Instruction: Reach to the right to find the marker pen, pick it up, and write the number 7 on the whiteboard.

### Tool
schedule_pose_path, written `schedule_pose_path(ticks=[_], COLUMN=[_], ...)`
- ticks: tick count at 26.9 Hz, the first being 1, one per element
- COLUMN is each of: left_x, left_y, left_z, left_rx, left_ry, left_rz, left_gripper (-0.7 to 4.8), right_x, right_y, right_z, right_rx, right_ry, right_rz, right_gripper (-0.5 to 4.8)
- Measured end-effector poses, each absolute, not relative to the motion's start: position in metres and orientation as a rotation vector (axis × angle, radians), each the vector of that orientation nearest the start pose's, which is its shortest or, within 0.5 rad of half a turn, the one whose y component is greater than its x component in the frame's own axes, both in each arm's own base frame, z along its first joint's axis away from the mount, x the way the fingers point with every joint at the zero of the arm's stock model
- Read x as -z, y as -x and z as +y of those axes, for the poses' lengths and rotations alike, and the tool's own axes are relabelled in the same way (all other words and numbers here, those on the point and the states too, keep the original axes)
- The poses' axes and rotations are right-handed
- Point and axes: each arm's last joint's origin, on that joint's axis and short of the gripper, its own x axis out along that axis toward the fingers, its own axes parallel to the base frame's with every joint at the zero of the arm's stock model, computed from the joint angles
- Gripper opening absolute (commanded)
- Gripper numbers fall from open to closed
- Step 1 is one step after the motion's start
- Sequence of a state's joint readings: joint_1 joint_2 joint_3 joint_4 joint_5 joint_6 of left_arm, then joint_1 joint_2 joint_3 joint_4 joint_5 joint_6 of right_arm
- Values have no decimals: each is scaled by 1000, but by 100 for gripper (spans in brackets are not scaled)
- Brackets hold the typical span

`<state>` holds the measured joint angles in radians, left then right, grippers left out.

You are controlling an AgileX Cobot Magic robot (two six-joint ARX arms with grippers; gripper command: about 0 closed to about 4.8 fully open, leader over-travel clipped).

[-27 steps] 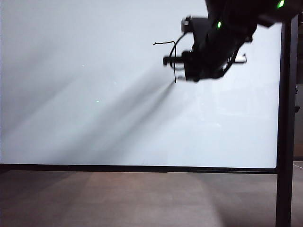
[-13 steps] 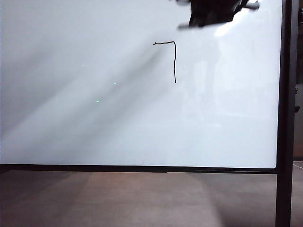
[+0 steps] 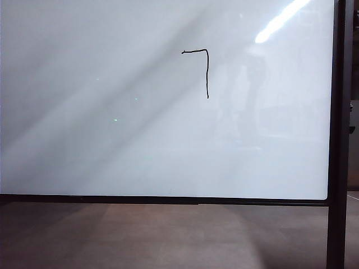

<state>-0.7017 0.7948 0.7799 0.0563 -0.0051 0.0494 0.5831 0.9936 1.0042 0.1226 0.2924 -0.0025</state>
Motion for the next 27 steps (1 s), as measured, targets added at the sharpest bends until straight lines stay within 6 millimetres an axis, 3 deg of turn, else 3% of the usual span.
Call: schedule_pose_path(ticks=[6, 11, 16, 27], left_x=[-352, -330, -296, -228], left_y=[-123, -107, -92, -79], left_z=[-103, -89, -75, -63], left_rx=[676, 656, 608, 610], left_ry=[-18, -13, -10, -22], left_rz=[-95, -107, -106, -77], left_gripper=[-6, -6, -6, -6], right_x=[-417, -418, -382, -278], right_y=[-150, -126, -109, -79], right_z=[88, 73, 62, 41], right_rx=[-284, -283, -286, -273], right_ry=[-52, -24, -4, 15], right_rz=[-180, -203, -177, -134], right_gripper=[-5, -5, -5, -5])
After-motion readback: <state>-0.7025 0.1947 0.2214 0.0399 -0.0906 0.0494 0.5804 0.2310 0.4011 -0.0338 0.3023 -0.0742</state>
